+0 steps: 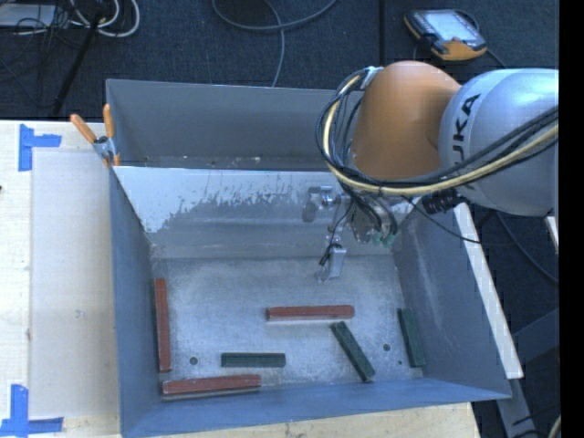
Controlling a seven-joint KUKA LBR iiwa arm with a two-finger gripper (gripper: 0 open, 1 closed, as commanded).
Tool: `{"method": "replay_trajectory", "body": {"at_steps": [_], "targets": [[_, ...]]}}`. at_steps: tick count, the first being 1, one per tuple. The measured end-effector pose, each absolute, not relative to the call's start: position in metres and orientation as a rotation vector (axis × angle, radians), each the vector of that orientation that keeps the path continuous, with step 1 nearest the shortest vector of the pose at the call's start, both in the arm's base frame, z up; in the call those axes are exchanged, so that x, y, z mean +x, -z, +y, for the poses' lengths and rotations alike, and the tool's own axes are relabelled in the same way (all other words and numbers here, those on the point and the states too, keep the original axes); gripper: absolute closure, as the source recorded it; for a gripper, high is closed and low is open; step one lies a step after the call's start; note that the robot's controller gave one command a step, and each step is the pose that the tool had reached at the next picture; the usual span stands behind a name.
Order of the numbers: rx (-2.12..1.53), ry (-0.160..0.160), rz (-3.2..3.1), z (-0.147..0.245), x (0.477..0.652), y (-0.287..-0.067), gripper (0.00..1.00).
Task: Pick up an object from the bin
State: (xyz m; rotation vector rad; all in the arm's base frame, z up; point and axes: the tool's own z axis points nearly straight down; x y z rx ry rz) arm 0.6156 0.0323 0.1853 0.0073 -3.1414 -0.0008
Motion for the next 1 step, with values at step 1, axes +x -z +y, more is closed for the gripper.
{"method": "replay_trajectory", "body": {"at_steps": [1], "targets": [[-0.055, 0.001, -3.144, 0.0382, 0.5805, -0.1223, 0.0]]}}
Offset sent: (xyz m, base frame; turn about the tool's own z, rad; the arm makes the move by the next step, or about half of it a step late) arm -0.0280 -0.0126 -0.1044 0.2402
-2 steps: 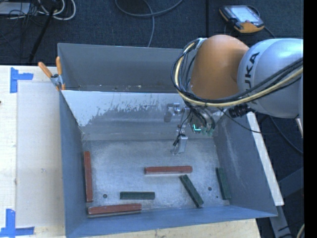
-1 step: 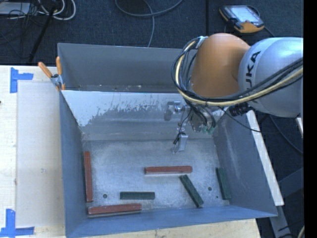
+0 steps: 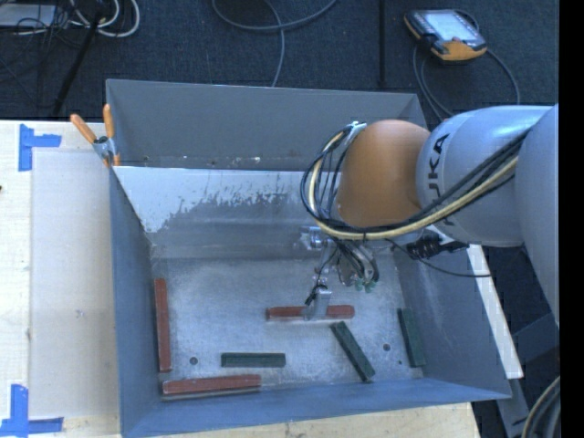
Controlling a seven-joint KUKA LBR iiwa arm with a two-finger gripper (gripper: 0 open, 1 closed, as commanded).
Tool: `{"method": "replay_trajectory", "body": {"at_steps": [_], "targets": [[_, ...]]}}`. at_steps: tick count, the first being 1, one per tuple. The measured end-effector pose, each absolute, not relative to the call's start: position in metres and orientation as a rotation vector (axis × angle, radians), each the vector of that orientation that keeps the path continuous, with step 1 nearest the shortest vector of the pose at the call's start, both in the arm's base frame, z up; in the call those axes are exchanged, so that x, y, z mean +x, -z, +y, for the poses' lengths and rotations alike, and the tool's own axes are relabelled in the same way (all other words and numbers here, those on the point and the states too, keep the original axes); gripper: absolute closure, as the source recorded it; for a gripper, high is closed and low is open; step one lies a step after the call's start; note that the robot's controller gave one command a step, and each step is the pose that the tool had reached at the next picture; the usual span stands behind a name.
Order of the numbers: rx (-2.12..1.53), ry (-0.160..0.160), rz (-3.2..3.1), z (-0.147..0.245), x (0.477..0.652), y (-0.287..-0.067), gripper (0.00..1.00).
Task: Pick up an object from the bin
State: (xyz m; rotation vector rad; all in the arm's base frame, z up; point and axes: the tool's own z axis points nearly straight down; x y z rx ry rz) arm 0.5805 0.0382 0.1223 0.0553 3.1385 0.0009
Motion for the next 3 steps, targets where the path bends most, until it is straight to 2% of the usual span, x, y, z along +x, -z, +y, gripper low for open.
{"method": "replay_trajectory", "body": {"at_steps": [1, 2, 3], "targets": [[0.369, 0.0, 3.12, 0.0201, 0.5877, -0.0805, 1.0], [0.369, 0.0, 3.12, 0.0201, 0.5878, -0.0805, 0.0], [0.369, 0.0, 3.12, 0.0201, 0.5878, -0.0805, 0.0]]}}
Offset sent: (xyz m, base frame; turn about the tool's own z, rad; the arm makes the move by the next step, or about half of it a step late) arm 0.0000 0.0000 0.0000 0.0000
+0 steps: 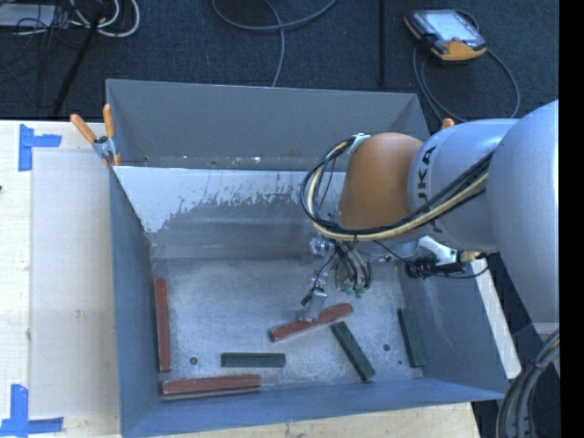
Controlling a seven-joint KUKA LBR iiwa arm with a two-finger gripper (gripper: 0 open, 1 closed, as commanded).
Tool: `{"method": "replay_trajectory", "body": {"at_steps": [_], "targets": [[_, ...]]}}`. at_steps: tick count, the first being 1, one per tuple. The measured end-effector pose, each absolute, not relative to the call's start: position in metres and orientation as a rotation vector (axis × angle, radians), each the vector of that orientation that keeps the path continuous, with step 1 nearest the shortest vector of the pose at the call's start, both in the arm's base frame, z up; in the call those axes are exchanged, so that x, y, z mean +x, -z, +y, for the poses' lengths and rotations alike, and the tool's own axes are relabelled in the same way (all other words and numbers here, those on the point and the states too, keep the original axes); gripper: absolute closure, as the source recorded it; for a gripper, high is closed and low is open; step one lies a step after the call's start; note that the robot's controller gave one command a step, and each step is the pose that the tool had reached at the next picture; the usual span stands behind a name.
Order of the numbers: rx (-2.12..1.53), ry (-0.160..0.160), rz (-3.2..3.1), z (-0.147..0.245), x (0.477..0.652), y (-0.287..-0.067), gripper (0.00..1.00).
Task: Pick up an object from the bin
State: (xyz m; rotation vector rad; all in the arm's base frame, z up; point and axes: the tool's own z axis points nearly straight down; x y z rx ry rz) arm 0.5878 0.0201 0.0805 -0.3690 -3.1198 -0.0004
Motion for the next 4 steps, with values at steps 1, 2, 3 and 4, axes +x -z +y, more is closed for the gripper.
{"method": "replay_trajectory", "body": {"at_steps": [1, 2, 3, 4], "targets": [[-0.07, 0.001, -3.14, 0.014, 0.568, -0.087, 0.0], [0.2, -0.001, -3.134, 0.031, 0.554, -0.087, 0.0], [0.201, 0.003, -3.131, 0.037, 0.536, -0.072, 1.0], [0.198, 0.001, -3.137, 0.036, 0.537, -0.07, 0.0]]}}
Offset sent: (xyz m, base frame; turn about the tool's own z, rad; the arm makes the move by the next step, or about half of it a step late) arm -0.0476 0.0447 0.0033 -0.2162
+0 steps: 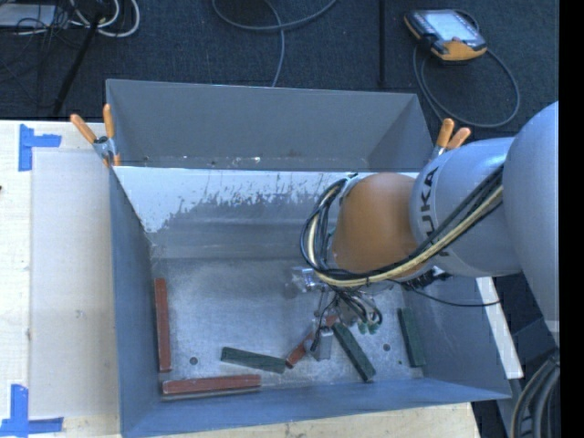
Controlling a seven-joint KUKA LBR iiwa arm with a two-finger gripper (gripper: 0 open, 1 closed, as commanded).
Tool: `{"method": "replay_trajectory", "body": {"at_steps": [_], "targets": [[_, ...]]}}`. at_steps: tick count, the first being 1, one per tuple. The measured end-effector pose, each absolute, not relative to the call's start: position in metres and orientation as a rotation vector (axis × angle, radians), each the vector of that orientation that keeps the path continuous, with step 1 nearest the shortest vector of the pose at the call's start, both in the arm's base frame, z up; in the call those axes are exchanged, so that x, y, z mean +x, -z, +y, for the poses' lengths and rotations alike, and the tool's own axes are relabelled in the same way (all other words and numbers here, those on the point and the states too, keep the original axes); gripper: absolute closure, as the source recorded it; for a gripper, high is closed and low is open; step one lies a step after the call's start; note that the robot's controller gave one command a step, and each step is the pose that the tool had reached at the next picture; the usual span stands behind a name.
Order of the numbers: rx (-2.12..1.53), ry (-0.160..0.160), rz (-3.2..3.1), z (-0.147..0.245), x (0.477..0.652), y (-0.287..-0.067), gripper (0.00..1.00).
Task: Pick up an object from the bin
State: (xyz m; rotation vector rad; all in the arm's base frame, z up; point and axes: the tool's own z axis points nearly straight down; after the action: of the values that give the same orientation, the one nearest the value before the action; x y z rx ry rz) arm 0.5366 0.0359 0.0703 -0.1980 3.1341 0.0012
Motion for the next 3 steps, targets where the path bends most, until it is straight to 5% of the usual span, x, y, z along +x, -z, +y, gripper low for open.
{"method": "replay_trajectory", "body": {"at_steps": [1, 2, 3], "targets": [[-0.197, -0.001, 3.134, 0.036, 0.537, -0.07, 0.0], [-0.293, -0.001, 3.126, 0.025, 0.51, -0.07, 0.0], [-0.566, -0.002, 3.091, 0.032, 0.479, -0.07, 1.0]]}}
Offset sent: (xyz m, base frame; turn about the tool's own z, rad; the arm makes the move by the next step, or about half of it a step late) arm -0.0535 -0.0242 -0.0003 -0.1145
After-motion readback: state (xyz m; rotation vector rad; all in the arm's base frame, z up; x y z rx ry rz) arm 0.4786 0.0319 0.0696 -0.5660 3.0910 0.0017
